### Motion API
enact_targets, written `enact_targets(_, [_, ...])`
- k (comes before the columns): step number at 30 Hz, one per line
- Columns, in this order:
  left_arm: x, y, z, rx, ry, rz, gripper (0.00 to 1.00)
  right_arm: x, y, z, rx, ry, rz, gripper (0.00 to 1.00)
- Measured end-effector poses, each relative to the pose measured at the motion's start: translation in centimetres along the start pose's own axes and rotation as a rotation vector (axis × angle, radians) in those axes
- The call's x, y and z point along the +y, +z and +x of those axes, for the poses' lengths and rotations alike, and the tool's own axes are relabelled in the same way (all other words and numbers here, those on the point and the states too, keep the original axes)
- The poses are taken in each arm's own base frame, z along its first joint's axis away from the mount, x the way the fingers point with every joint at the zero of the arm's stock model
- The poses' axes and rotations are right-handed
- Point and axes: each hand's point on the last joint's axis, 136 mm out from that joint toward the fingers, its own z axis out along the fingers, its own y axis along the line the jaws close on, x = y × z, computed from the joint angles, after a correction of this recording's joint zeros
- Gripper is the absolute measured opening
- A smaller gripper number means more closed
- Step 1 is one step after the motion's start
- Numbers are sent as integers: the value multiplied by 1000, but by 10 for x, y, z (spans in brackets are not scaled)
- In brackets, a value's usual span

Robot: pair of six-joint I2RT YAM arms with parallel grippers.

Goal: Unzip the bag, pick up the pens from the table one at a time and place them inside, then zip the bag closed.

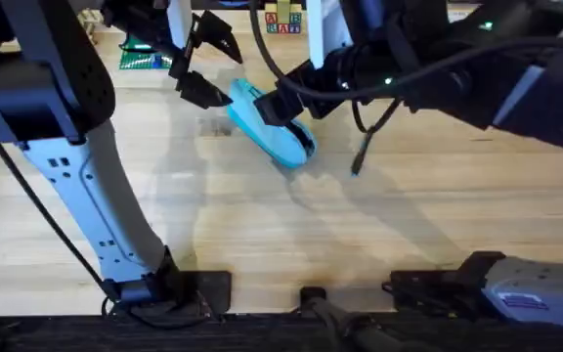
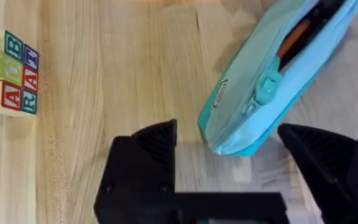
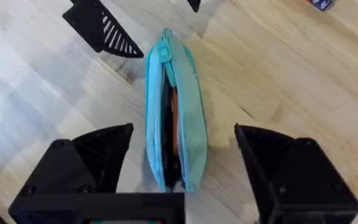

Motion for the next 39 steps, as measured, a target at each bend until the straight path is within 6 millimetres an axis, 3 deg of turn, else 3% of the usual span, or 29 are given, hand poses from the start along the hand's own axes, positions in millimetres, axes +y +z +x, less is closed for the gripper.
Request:
enact_targets(2, [-2, 0, -1, -2, -6, 6, 995, 0, -1, 2, 10, -3, 0, 964])
enact_targets(5, [-7, -3, -5, -8, -24, 26, 995, 0, -1, 4, 18, -5, 1, 778])
enact_targets(8, [-10, -9, -13, -11, -20, 42, 995, 0, -1, 5, 20, -10, 0, 476])
enact_targets(11, [-13, -17, -24, -14, -5, 59, 995, 0, -1, 7, 28, -8, 1, 79])
enact_targets(12, [-13, -19, -27, -13, 1, 61, 996, 0, -1, 8, 32, -10, 1, 47])
enact_targets(18, [-11, -34, -42, 0, 33, 56, 995, 0, -1, 13, 51, -10, 1, 30])
enact_targets(31, [-11, -39, -43, 33, -30, 49, 997, 0, -1, 14, 59, -20, 1, 30])
enact_targets(39, [-22, -76, -83, 113, -19, -48, 997, 0, -1, 14, 59, -39, 1, 30])
